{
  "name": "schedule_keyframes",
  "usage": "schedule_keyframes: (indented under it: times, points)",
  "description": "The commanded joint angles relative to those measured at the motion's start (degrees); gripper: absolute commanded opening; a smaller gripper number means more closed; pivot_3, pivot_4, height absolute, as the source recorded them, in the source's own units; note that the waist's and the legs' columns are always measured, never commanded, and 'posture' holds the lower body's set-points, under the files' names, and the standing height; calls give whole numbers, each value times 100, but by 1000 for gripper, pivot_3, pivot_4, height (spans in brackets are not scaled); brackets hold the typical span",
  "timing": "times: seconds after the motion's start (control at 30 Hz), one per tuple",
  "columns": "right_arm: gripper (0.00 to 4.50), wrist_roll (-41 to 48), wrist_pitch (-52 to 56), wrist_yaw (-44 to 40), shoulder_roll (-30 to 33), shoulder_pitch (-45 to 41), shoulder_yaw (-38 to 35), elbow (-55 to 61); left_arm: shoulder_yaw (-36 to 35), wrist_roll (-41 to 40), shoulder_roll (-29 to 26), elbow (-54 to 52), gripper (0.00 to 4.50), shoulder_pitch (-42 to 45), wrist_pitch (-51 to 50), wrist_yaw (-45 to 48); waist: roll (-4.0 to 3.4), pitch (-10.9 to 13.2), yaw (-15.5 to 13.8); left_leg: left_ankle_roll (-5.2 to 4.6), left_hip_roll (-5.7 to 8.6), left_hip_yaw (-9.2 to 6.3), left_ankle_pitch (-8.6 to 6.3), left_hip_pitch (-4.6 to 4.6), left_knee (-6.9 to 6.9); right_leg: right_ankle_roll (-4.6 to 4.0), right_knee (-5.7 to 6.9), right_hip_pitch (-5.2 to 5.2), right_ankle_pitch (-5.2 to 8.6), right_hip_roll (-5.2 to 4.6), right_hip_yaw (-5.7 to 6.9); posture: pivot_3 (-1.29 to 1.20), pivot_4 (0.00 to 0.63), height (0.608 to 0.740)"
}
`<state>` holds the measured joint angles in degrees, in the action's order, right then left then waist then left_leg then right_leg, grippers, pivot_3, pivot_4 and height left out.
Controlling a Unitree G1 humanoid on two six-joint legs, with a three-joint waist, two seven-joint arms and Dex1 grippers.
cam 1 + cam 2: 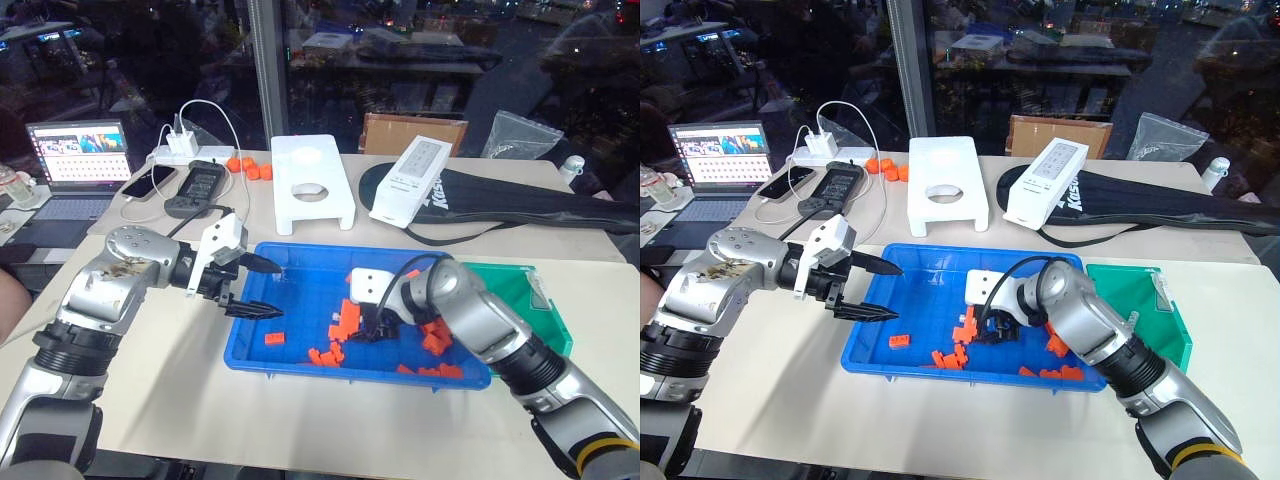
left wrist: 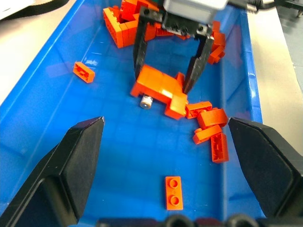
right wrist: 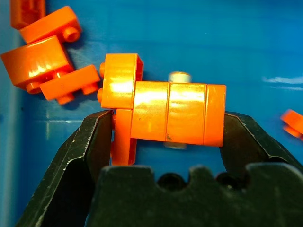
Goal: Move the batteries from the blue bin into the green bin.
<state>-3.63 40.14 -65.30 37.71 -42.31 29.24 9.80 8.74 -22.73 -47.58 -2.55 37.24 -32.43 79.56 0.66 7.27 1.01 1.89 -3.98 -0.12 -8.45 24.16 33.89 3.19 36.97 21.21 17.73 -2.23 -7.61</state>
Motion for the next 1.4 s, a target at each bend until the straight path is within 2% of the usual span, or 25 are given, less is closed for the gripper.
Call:
schedule_keyframes:
  times: [0.03,0.23,0.53,0.6,0.63,0.9,1.1,1.23,1.4]
  points:
    - [3153,95,7,-45,281,-358,-544,91,-70,-22,-27,-93,4500,-21,106,21,0,0,-3,0,0,0,0,0,0,0,0,0,0,0,0,0,150,731]
    - [3153,-42,-415,-90,969,-496,-839,-650,-68,-26,-9,-93,4500,-52,116,30,2,1,-27,0,0,0,0,0,0,-1,-16,-6,0,-4,3,0,150,731]
    - [3153,-33,-411,-420,1422,-472,-871,-904,-12,14,47,-55,4500,-12,167,54,1,1,5,-1,0,0,0,1,-4,-2,-14,-2,-1,-3,3,0,150,731]
    - [4155,-13,-365,-373,1350,-457,-895,-955,-14,28,50,-25,4500,13,210,66,1,1,13,-1,0,0,0,1,-4,-2,-14,-3,0,-4,3,0,150,731]
    - [4364,-40,-351,-385,1365,-454,-877,-958,-34,35,62,17,4500,33,241,55,1,1,13,-1,0,0,0,0,-4,-1,-13,-3,0,-3,3,0,150,731]
    - [4437,109,-52,-543,1414,-656,-1020,-488,-129,66,-56,185,4500,91,303,80,0,2,-3,0,0,0,0,2,-3,-2,-14,-2,-1,-4,3,0,150,731]
    - [4437,800,497,-653,671,-441,-744,661,-127,45,-47,69,4500,46,221,11,0,2,48,-1,-1,0,0,0,-6,-1,-8,-1,0,-2,3,0,150,731]
    - [4437,501,383,-222,198,-303,-299,462,-120,35,-47,30,4500,50,191,-10,1,2,7,0,-1,-3,0,1,-1,-1,-8,-5,0,-2,6,0,150,731]
    - [4437,327,161,136,-171,-323,-100,-70,-106,63,-71,30,4500,52,195,-14,1,2,-21,0,-1,-3,0,3,2,-2,-8,-4,-1,-3,8,0,150,731]
